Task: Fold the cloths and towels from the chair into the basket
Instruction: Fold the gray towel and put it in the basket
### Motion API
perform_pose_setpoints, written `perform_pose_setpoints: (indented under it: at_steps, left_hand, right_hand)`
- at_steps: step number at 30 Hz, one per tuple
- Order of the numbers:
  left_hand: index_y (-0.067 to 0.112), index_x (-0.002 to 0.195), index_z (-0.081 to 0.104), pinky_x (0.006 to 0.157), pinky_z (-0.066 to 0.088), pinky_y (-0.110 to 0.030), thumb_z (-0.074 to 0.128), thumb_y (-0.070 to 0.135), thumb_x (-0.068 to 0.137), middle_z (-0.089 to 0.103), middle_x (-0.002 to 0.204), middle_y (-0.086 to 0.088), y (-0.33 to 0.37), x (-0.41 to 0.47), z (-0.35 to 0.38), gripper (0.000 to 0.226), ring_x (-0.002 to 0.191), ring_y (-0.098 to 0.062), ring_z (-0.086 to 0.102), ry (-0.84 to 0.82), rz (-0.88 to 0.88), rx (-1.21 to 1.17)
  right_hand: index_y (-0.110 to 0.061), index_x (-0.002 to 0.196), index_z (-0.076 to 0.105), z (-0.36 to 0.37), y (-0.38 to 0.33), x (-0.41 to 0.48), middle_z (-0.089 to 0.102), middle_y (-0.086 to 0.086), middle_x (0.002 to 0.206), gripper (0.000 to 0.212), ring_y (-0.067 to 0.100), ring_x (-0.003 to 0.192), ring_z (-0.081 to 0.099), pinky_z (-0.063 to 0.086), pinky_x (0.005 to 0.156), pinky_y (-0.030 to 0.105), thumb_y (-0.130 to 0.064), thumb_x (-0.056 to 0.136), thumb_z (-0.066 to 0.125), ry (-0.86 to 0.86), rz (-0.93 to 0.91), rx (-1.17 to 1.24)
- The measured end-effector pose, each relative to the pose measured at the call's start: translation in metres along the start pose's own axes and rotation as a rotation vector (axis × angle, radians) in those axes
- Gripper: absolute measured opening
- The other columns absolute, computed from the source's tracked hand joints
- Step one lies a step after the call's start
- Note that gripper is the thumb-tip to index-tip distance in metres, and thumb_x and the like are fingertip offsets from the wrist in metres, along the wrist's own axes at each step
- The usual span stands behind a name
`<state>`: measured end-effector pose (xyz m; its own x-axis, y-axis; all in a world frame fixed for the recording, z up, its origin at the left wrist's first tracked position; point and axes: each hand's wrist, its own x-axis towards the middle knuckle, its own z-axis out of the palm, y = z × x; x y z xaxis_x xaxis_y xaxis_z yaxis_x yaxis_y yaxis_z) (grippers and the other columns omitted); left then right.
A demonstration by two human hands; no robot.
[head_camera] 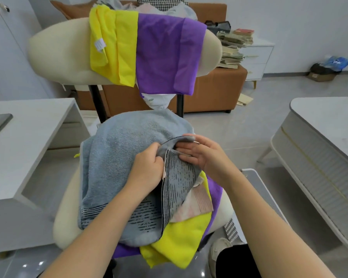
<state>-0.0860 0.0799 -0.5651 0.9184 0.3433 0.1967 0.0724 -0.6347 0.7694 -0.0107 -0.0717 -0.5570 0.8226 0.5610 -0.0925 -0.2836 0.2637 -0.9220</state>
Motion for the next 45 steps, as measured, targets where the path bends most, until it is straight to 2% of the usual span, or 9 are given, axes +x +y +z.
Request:
perform_pose_setpoints:
  at_steps: [5, 10, 15, 17, 19, 24, 30, 36, 45]
  left_hand:
    - [0.013, 0.064, 0.034, 0.051, 0.027, -0.029, 0.048, 0.027, 0.094, 0.038, 0.057, 0.001, 0.002, 0.009, -0.001, 0.036, 0.054, -0.014, 0.036, -0.013, -0.092, -0.013]
    - [0.011, 0.059, 0.040, 0.057, 0.027, -0.034, 0.047, 0.027, 0.096, 0.043, 0.057, -0.003, -0.001, 0.019, -0.002, 0.040, 0.060, -0.022, 0.042, -0.042, -0.163, 0.014]
    - [0.023, 0.090, 0.058, 0.065, 0.041, -0.023, 0.043, 0.012, 0.094, 0.062, 0.077, 0.008, 0.002, 0.012, -0.006, 0.019, 0.074, -0.006, 0.056, 0.002, -0.068, -0.005]
    - [0.013, 0.079, 0.055, 0.061, 0.036, -0.023, 0.042, 0.002, 0.088, 0.055, 0.070, 0.001, 0.004, 0.011, -0.006, 0.019, 0.069, -0.012, 0.050, 0.076, -0.004, 0.016]
    - [0.008, 0.070, 0.045, 0.059, 0.033, -0.031, 0.040, 0.004, 0.088, 0.047, 0.064, -0.003, 0.004, 0.012, -0.005, 0.018, 0.063, -0.019, 0.045, 0.104, 0.017, 0.026]
    - [0.021, 0.061, 0.035, 0.052, 0.035, -0.039, 0.034, 0.042, 0.093, 0.044, 0.051, 0.002, -0.006, 0.006, 0.002, 0.039, 0.052, -0.019, 0.048, 0.092, 0.120, 0.050]
    - [0.028, 0.098, 0.057, 0.064, 0.045, -0.040, 0.038, 0.040, 0.091, 0.064, 0.069, 0.004, -0.015, 0.007, 0.000, 0.023, 0.065, -0.013, 0.061, 0.026, 0.172, -0.058]
    - [0.026, 0.089, 0.052, 0.058, 0.045, -0.044, 0.041, 0.036, 0.090, 0.059, 0.064, 0.002, -0.016, 0.005, 0.000, 0.015, 0.059, -0.016, 0.056, -0.001, 0.178, -0.068]
    - [0.030, 0.076, 0.046, 0.057, 0.044, -0.043, 0.042, 0.030, 0.091, 0.055, 0.063, 0.005, -0.015, 0.004, -0.003, 0.015, 0.057, -0.014, 0.052, -0.061, 0.213, -0.053]
  right_hand:
    - [-0.026, 0.126, 0.042, -0.001, 0.008, 0.006, 0.065, 0.011, 0.108, 0.061, 0.016, 0.101, 0.065, 0.051, 0.093, 0.029, 0.017, 0.083, 0.053, -0.043, -0.166, -0.440]
    - [-0.031, 0.091, 0.037, 0.000, 0.018, 0.003, 0.065, -0.002, 0.100, 0.045, 0.006, 0.083, 0.061, 0.050, 0.073, 0.022, -0.001, 0.077, 0.068, -0.017, -0.281, -0.779]
    - [-0.028, 0.098, 0.054, -0.001, 0.012, 0.003, 0.059, -0.011, 0.074, 0.027, 0.001, 0.068, 0.053, 0.042, 0.064, 0.018, -0.018, 0.080, 0.073, -0.054, -0.352, -0.961]
    - [-0.020, 0.088, 0.064, -0.001, 0.008, 0.004, 0.063, -0.008, 0.074, 0.004, 0.003, 0.070, 0.054, 0.045, 0.069, 0.027, -0.021, 0.085, 0.067, -0.072, -0.363, -0.947]
    - [-0.018, 0.084, 0.065, -0.002, 0.005, 0.007, 0.063, -0.009, 0.076, 0.010, 0.005, 0.073, 0.056, 0.045, 0.072, 0.030, -0.026, 0.087, 0.060, -0.057, -0.371, -0.926]
    - [-0.021, 0.086, 0.063, 0.000, 0.010, 0.011, 0.061, -0.015, 0.079, 0.008, 0.001, 0.075, 0.054, 0.043, 0.070, 0.024, -0.028, 0.086, 0.058, 0.008, -0.405, -0.809]
    - [-0.025, 0.083, 0.065, 0.001, 0.009, 0.018, 0.063, -0.015, 0.120, 0.007, 0.003, 0.112, 0.057, 0.044, 0.095, 0.029, -0.029, 0.086, 0.060, 0.008, -0.362, -0.637]
    - [-0.018, 0.085, 0.067, 0.007, 0.011, 0.021, 0.066, -0.011, 0.080, 0.009, 0.003, 0.076, 0.058, 0.047, 0.072, 0.020, -0.026, 0.086, 0.062, -0.002, -0.335, -0.609]
    - [-0.034, 0.070, 0.066, 0.010, 0.009, 0.019, 0.068, -0.012, 0.077, 0.012, 0.006, 0.074, 0.062, 0.049, 0.070, 0.023, -0.026, 0.071, 0.075, 0.085, -0.375, -0.532]
